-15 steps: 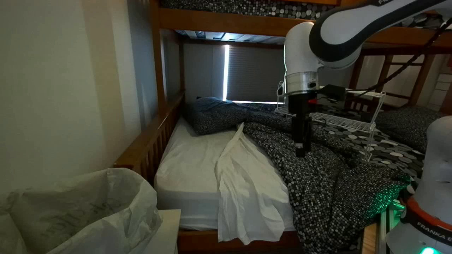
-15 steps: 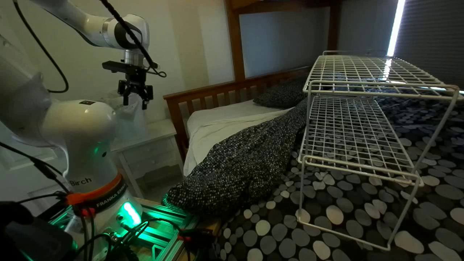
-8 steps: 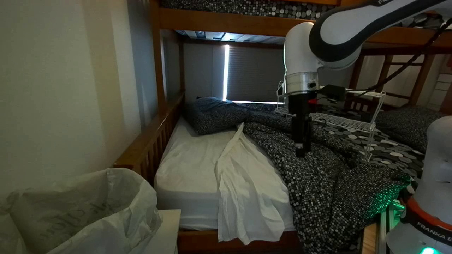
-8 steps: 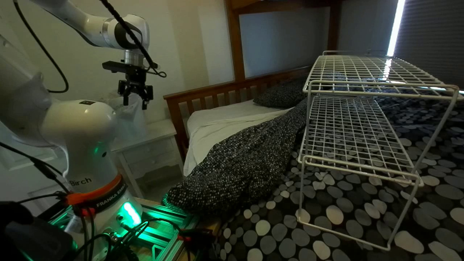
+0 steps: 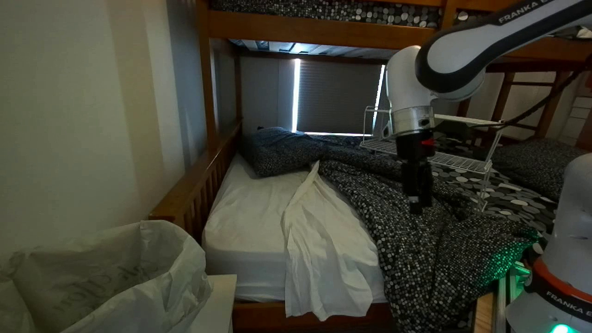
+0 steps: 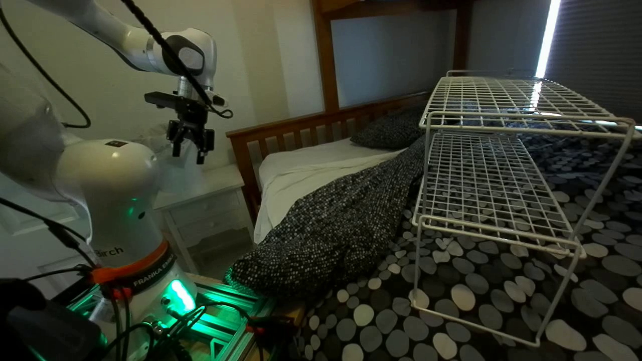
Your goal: Pull the black blanket to cover the top left side of the bed
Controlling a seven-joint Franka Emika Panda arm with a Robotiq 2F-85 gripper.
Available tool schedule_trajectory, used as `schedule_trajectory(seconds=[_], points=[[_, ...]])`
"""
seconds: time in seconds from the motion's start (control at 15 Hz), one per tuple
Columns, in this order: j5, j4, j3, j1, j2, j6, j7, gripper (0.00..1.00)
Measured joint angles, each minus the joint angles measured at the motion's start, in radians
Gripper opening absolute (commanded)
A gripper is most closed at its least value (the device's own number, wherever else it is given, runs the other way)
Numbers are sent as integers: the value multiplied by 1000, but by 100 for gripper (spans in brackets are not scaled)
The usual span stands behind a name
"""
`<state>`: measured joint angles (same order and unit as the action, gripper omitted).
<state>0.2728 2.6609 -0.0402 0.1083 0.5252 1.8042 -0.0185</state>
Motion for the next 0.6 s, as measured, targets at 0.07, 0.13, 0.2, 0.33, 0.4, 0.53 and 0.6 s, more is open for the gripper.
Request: schedule_trajectory(seconds=[0.07,0.13,0.2,0.33,0.4,0.53,0.6], points=[[-11,42,10,-26,31,-11,-2,100],[-35,85,21,-55,64,-18,-5,100],[-68,109,37,-90,88,-24,-9,100],[-174,101,77,-176,126,-39,-15,100],[-240,91,97,-225,138,-39,-15,100],[-388,76,141,-322,158,-33,-13,100],[-459,78,164,-368,167,-26,-12,100]])
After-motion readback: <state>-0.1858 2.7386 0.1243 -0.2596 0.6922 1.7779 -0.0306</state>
